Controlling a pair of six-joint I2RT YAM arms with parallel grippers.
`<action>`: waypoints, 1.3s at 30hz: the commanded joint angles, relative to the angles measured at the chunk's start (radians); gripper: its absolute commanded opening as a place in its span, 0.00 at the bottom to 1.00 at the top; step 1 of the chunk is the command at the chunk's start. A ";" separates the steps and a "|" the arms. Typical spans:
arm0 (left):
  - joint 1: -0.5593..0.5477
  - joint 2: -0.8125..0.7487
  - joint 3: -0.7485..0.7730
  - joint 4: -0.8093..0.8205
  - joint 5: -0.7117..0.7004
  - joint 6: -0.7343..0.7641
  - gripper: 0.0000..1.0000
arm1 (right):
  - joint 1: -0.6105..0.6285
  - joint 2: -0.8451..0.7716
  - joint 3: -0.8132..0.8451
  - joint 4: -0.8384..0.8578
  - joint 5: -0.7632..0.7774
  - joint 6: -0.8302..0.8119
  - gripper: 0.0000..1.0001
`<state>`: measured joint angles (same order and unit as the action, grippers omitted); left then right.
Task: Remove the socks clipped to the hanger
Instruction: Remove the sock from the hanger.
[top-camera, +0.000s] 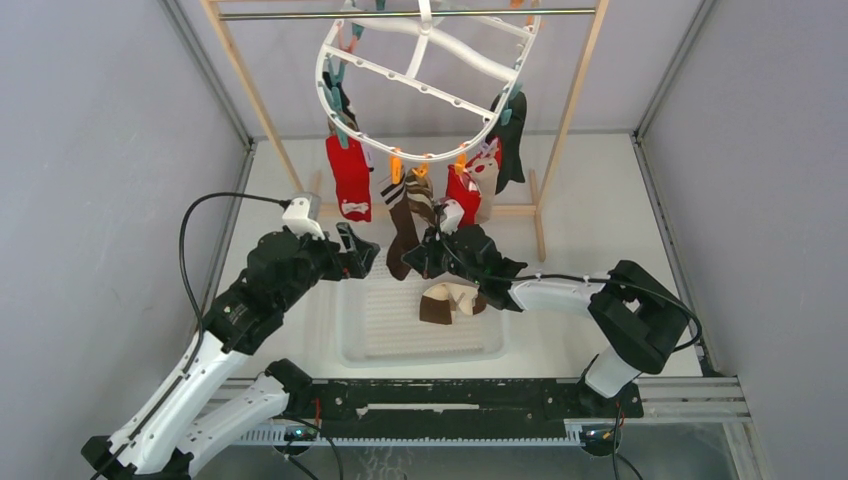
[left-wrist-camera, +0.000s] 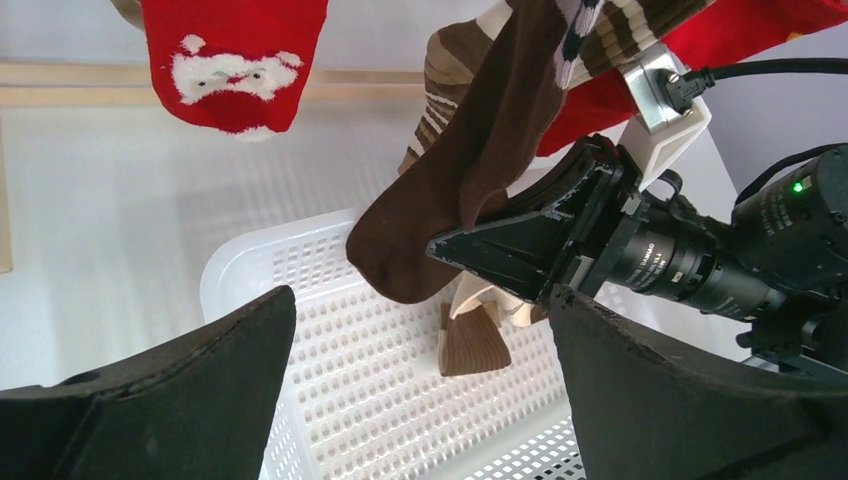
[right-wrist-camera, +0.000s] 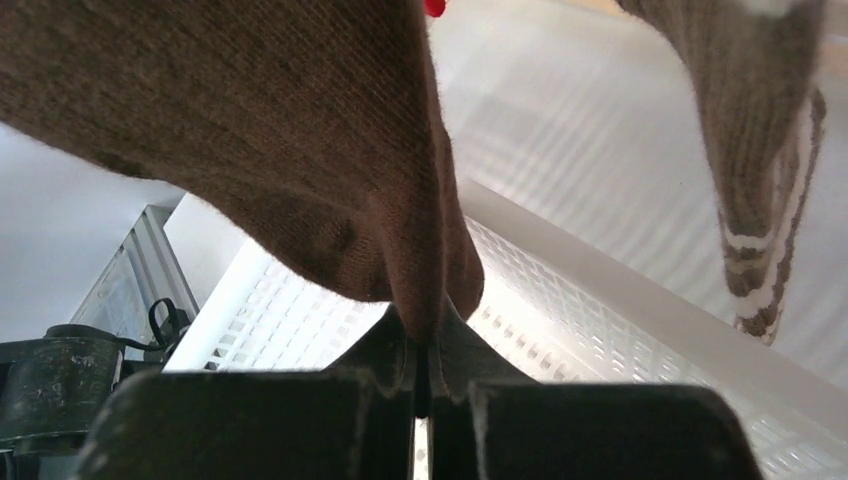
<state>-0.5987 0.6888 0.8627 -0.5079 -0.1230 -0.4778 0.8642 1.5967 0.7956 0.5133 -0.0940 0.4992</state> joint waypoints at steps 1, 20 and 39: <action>0.007 0.025 0.050 0.014 0.028 0.038 1.00 | 0.012 -0.063 0.042 -0.001 -0.002 -0.019 0.00; 0.066 0.227 0.340 0.069 0.154 0.081 1.00 | 0.067 -0.142 0.018 -0.067 0.033 -0.021 0.00; 0.122 0.341 0.416 0.229 0.339 0.155 1.00 | 0.078 -0.204 -0.030 -0.081 0.006 -0.015 0.00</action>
<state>-0.5095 1.0161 1.2087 -0.3630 0.1230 -0.3695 0.9367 1.4425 0.7708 0.4099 -0.0666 0.4957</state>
